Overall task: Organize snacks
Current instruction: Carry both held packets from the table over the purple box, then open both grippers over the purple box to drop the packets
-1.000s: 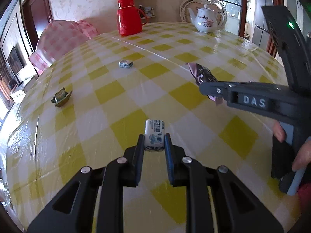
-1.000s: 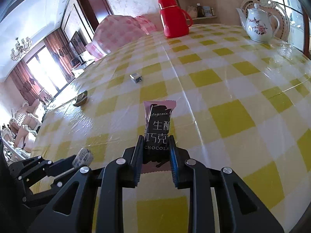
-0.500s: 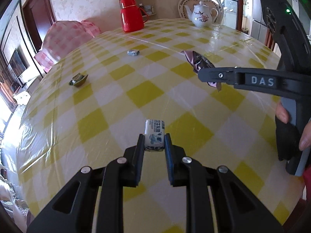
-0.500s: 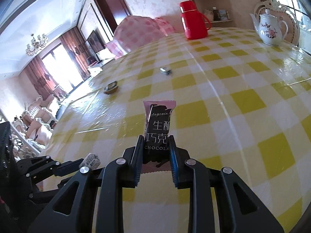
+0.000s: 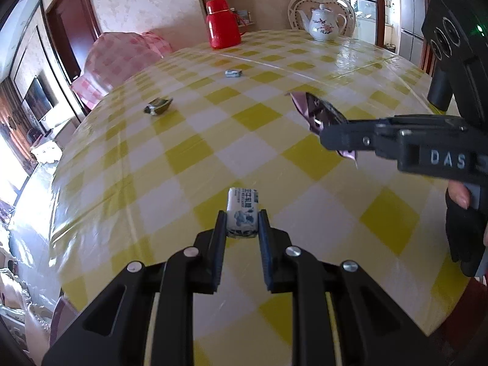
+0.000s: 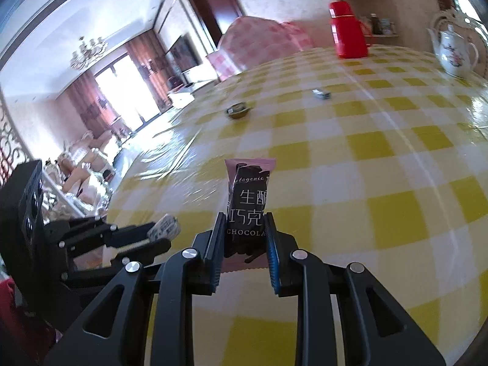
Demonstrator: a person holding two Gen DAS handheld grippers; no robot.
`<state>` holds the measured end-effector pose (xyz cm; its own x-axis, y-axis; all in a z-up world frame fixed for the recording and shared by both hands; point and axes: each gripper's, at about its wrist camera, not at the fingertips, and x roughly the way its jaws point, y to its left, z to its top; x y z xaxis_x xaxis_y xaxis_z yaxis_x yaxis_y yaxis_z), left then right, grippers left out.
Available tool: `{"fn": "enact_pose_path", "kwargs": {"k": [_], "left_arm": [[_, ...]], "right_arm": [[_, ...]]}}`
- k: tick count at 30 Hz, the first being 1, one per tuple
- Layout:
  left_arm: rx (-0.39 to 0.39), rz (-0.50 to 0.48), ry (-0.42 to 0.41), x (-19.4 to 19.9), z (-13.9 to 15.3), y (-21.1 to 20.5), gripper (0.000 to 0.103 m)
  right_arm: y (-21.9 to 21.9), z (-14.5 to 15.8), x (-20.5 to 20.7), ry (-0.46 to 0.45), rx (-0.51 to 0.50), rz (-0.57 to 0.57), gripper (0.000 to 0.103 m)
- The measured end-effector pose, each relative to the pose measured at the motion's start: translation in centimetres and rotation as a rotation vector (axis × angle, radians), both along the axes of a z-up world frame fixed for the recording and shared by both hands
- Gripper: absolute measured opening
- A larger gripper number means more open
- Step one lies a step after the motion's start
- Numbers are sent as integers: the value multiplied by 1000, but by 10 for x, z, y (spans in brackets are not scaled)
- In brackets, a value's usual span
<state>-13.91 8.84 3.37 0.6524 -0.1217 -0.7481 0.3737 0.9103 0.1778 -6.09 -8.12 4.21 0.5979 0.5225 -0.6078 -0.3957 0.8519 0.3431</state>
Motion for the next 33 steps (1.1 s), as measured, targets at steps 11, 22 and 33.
{"fn": "enact_pose_path", "kwargs": {"k": [11,22,33], "left_arm": [[13,73,-33,-42,12,68,21],[109,158,0,-83,5,137,21],[171,287,64,-118,-3,211,21]], "right_arm": [[89,8,-51,-39,-69,190,25],[162,12,-103,-69,-121,392,25],[225,-2,-155,-79,-203,629,25]]}}
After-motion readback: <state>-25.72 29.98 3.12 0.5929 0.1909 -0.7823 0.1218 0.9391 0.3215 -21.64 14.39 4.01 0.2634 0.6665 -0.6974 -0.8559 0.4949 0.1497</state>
